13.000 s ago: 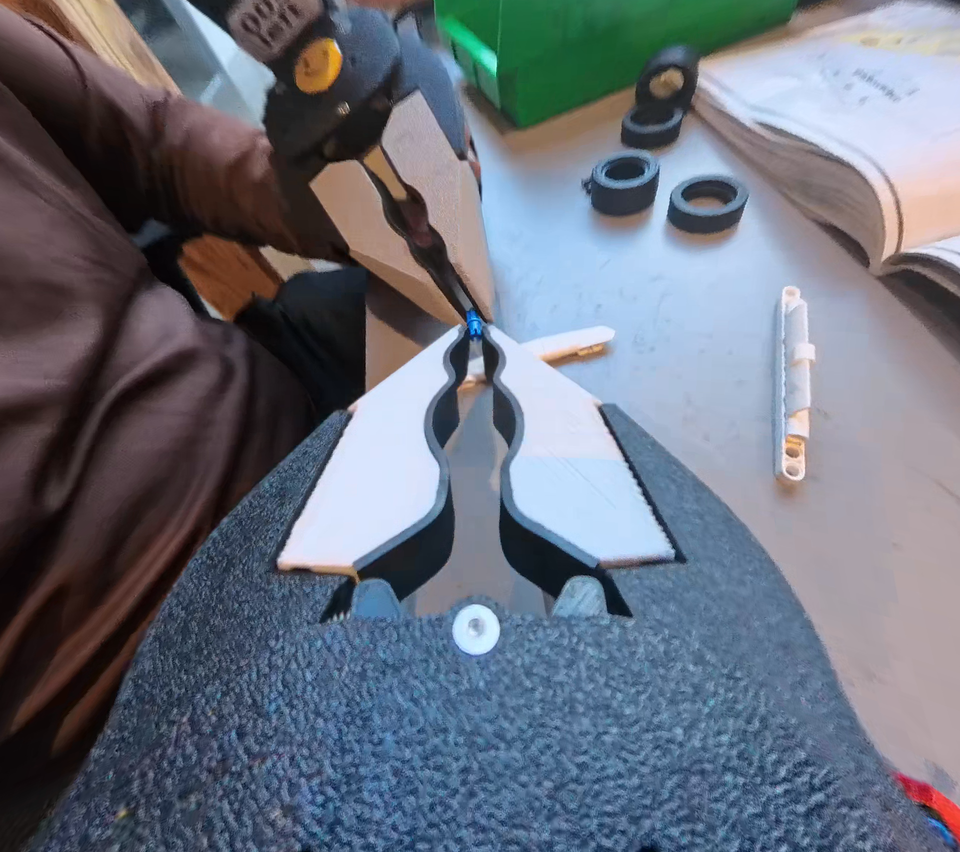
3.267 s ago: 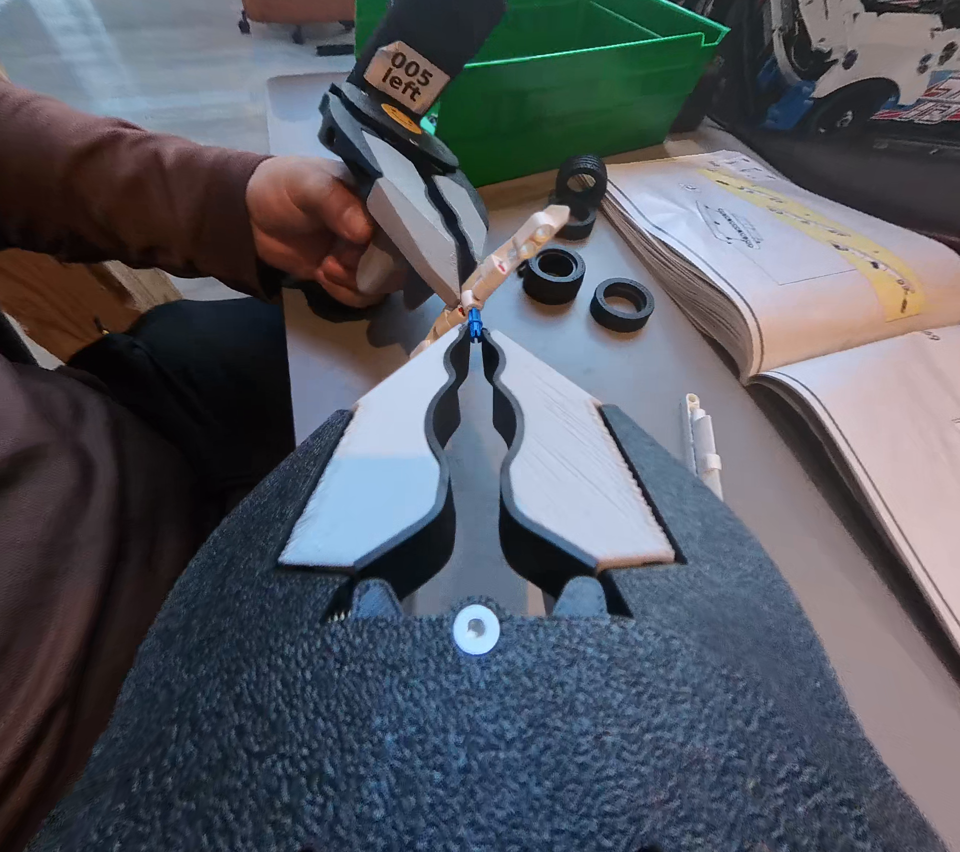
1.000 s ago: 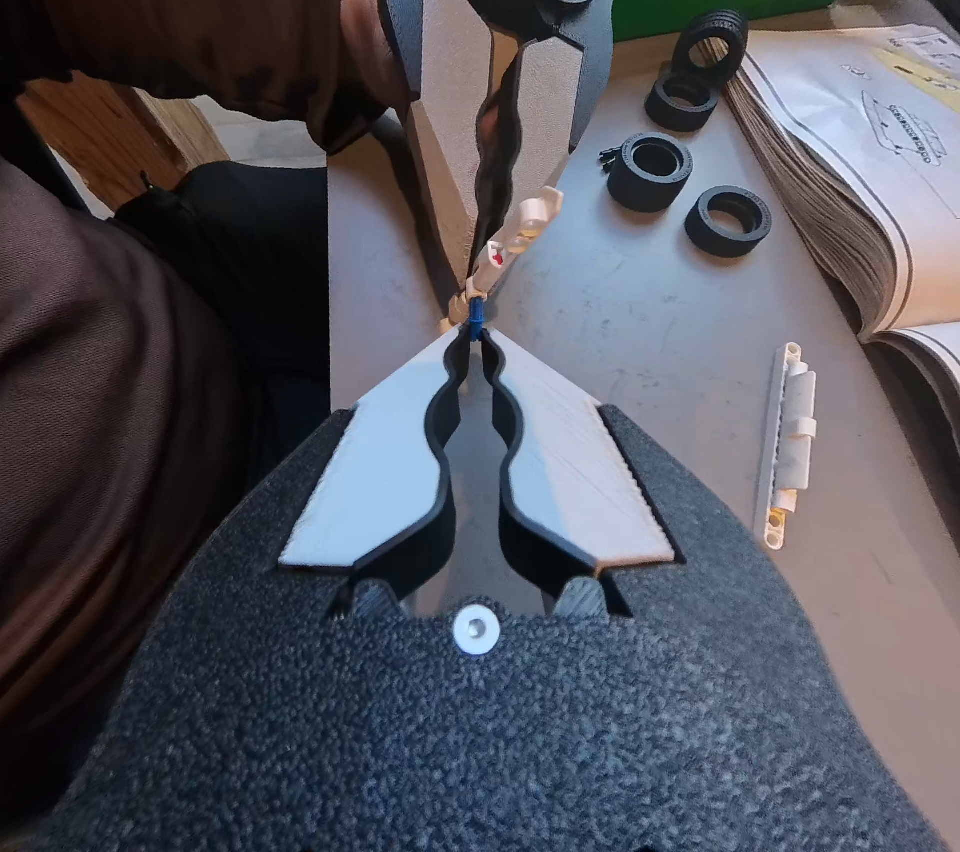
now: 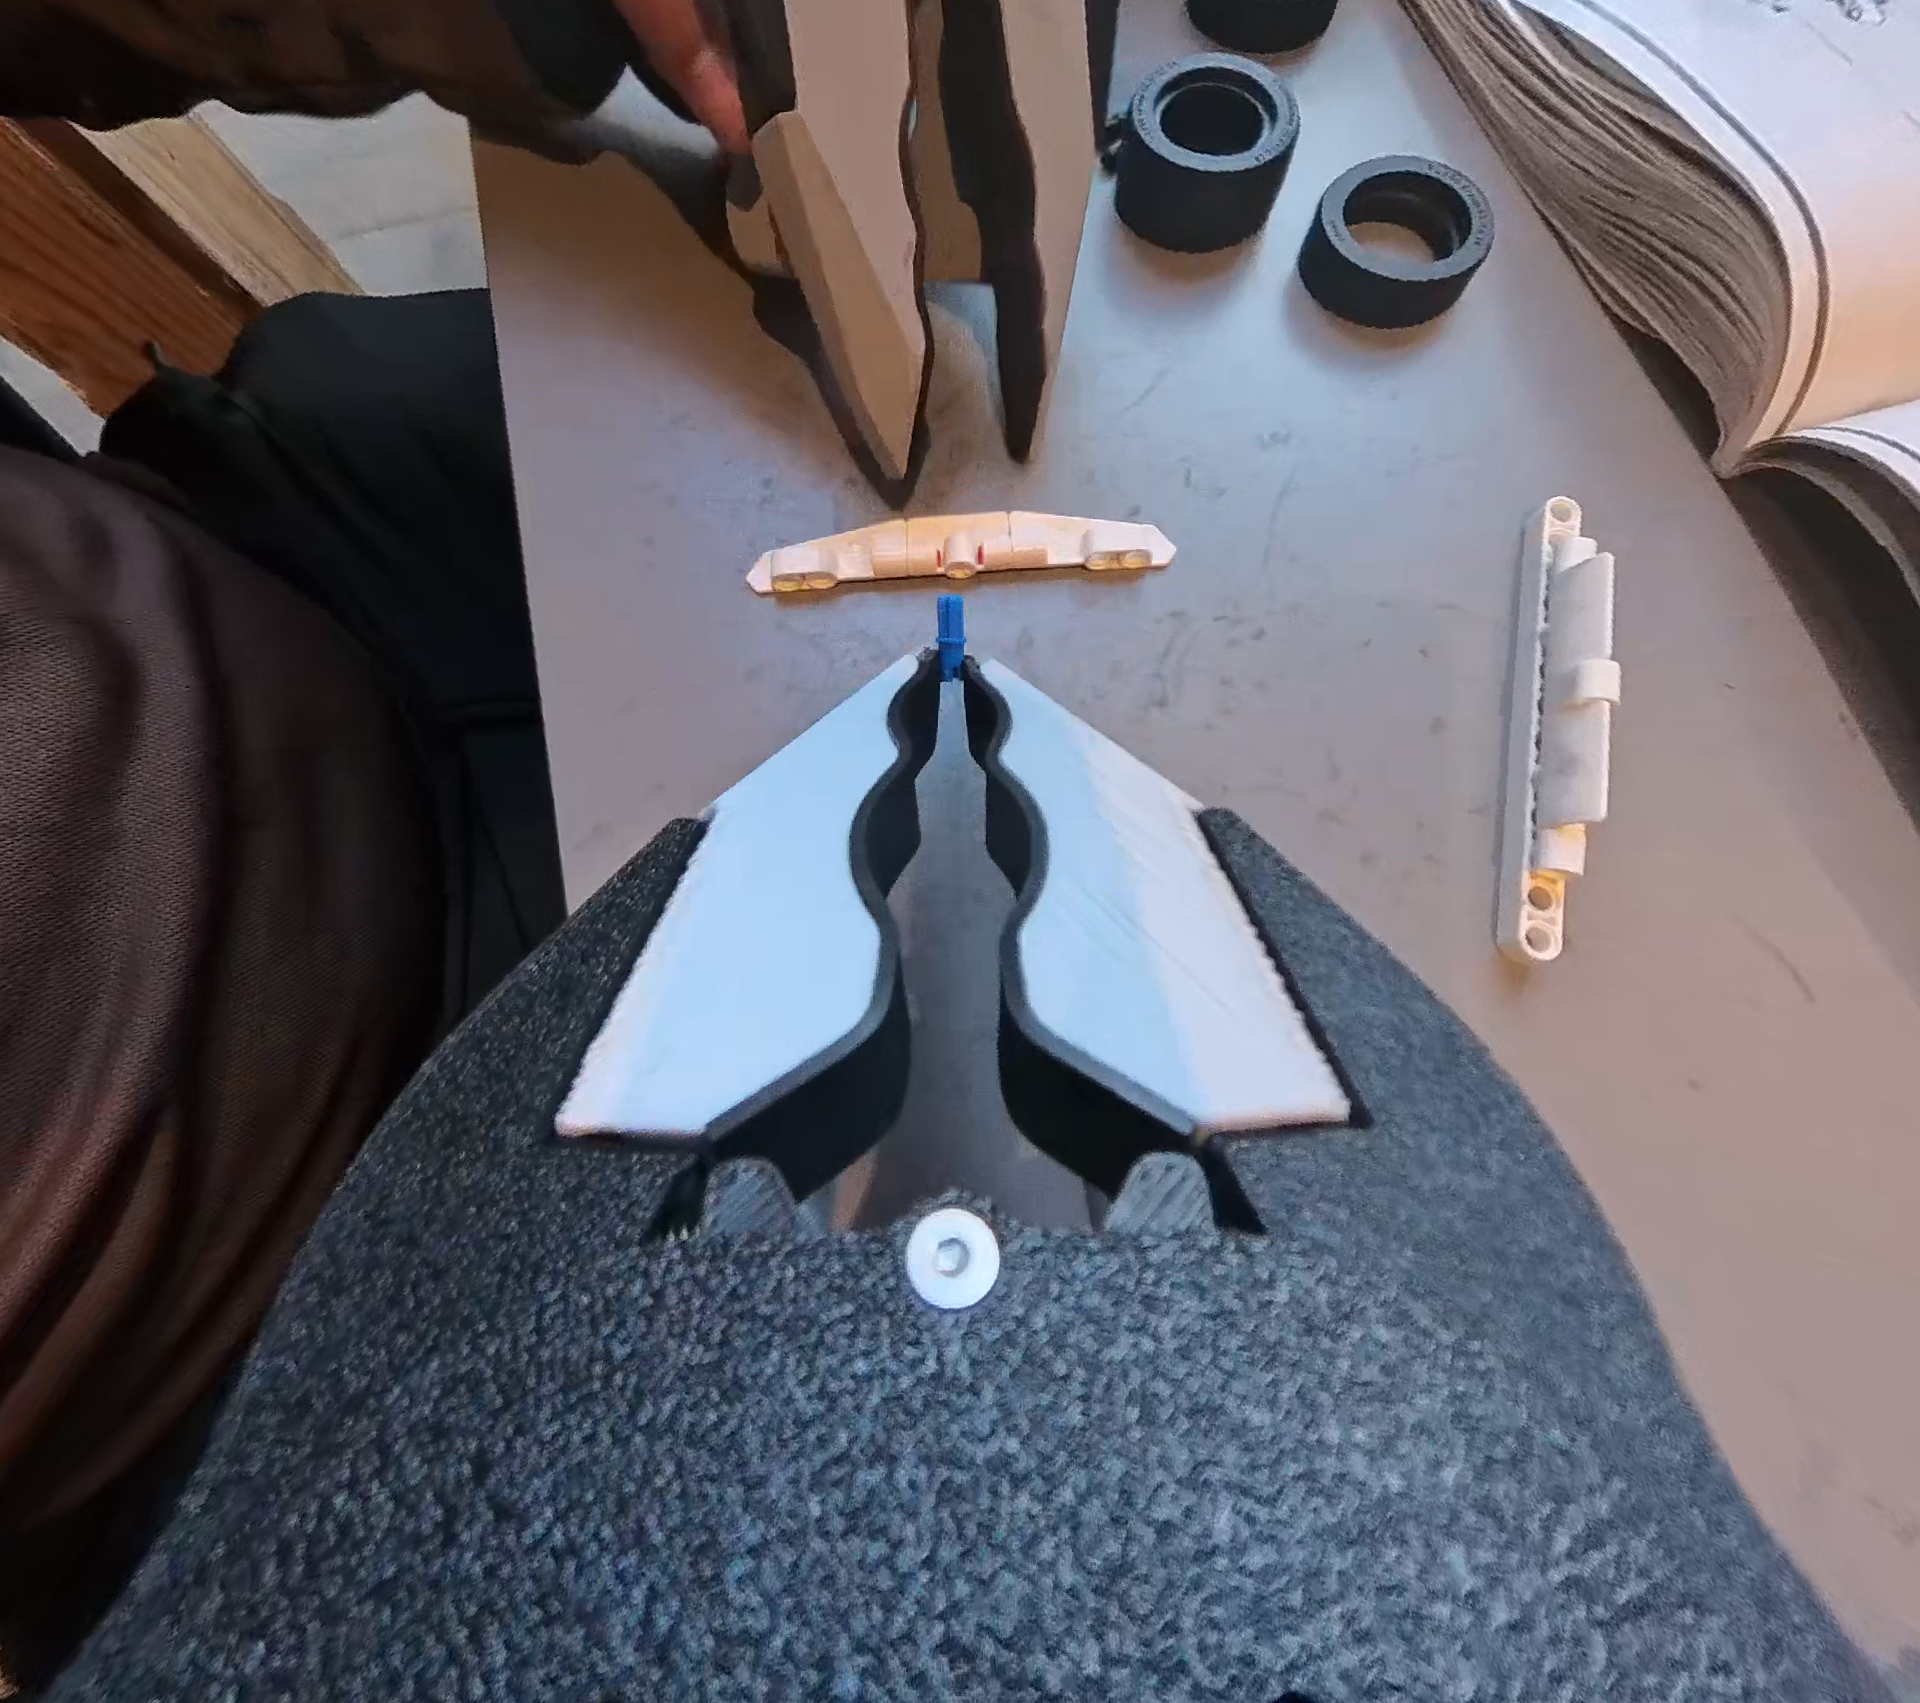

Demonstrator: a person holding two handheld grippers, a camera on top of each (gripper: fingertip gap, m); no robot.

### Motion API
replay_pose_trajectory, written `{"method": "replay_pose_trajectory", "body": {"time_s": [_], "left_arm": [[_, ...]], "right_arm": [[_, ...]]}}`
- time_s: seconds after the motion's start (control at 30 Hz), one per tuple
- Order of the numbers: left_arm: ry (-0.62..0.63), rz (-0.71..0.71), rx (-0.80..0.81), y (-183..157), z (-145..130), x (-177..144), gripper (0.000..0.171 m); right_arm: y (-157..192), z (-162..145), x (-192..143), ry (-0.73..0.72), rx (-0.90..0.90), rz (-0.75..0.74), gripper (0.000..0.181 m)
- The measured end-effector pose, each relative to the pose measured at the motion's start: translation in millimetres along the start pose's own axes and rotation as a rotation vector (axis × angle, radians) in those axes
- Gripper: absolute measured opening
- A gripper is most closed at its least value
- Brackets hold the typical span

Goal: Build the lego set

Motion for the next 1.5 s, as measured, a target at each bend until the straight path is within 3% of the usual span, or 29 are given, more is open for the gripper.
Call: {"method": "replay_pose_trajectory", "body": {"time_s": [0.1,0.17,0.27,0.47,0.6,0.9,1.2,1.33,1.5], "left_arm": [[-0.059,0.07,0.031,-10.6,8.3,-11.9,0.029],[-0.132,0.016,0.059,-26.1,18.9,-12.7,0.022],[-0.144,-0.056,0.052,-35.4,26.8,-2.9,0.023],[-0.174,-0.13,0.03,-33.8,26.9,9.9,0.018],[-0.196,-0.157,0.049,-35.6,27.5,12.3,0.002],[-0.272,-0.186,0.018,-32.2,25.9,10.8,0.003],[-0.545,-0.373,0.008,-40.1,35.2,-2.1,0.001],[-0.635,-0.414,-0.004,-42.8,38.8,-5.1,0.001],[-0.663,-0.444,-0.018,-44.1,39.4,-3.6,0.002]], "right_arm": [[5.8,2.8,-2.7,-0.01,-0.044,-0.028,0.004],[11.1,5.7,-3.8,-0.011,-0.089,-0.06,0.004],[18.9,9.9,-3.3,-0.001,-0.155,-0.104,0.004],[28.4,11.7,-6.7,-0.019,-0.211,-0.126,0.004],[31.9,13.3,-11.3,-0.041,-0.24,-0.139,0.004],[32.0,12.9,-12.4,-0.07,-0.268,-0.142,0.004],[38.8,19.2,-41.6,-0.382,-0.305,-0.069,0.005],[40.7,20.3,-48.2,-0.452,-0.319,-0.064,0.013],[41.5,20.6,-49.4,-0.476,-0.339,-0.099,0.005]]}}
Point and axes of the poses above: each gripper's, where its closed fingertips meet, x out along the fingers, z out of its top, y = z × x across the jaws, the point moved 10 cm from there along -x, back along the fingers, and after that the axes turned 12 degrees about x, right-handed, at the moved point
